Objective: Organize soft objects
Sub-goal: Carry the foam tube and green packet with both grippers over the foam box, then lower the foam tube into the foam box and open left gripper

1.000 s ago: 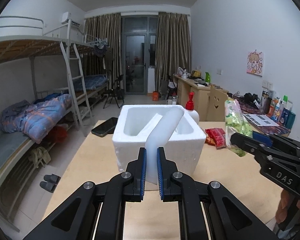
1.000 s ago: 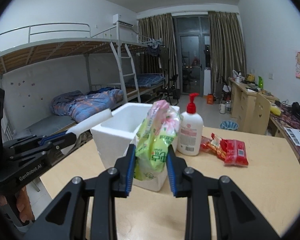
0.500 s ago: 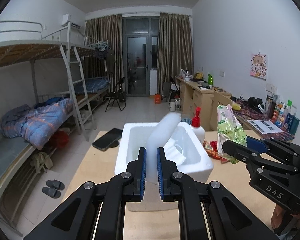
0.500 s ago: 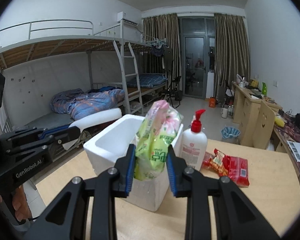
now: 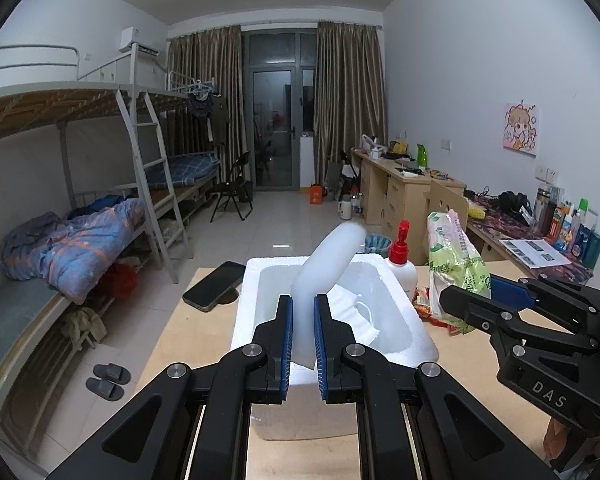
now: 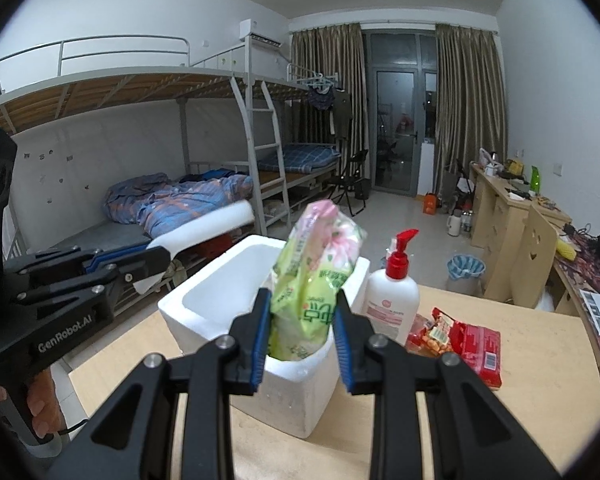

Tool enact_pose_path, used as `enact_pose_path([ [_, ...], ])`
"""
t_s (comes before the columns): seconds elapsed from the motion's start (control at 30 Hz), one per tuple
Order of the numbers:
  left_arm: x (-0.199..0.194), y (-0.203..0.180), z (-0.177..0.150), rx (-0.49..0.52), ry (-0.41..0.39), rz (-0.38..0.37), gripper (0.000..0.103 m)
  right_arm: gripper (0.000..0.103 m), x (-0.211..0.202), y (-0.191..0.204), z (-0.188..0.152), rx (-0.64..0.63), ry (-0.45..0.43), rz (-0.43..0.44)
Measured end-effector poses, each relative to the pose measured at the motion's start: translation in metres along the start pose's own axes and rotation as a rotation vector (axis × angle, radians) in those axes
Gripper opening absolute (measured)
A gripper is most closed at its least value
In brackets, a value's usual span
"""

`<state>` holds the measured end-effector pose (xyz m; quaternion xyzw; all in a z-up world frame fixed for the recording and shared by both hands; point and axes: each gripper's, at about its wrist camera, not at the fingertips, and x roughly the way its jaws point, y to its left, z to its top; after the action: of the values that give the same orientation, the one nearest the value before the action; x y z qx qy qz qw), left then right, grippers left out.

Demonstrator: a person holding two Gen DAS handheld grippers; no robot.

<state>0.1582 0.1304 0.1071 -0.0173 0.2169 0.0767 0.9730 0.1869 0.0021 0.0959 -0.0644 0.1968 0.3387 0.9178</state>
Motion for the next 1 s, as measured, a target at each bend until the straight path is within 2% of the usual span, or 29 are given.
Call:
enact_pose_path([
  [0.63,0.071,0.007,0.017,0.004,0.086,-0.03,0.011,0.033,0.051,-0.007,0.015,-0.01,0.071,0.032],
  [1.0,0.086,0.001,0.017,0.012,0.101,-0.065,0.011,0.033,0.045,-0.013,0.02,0.007,0.069,0.01],
])
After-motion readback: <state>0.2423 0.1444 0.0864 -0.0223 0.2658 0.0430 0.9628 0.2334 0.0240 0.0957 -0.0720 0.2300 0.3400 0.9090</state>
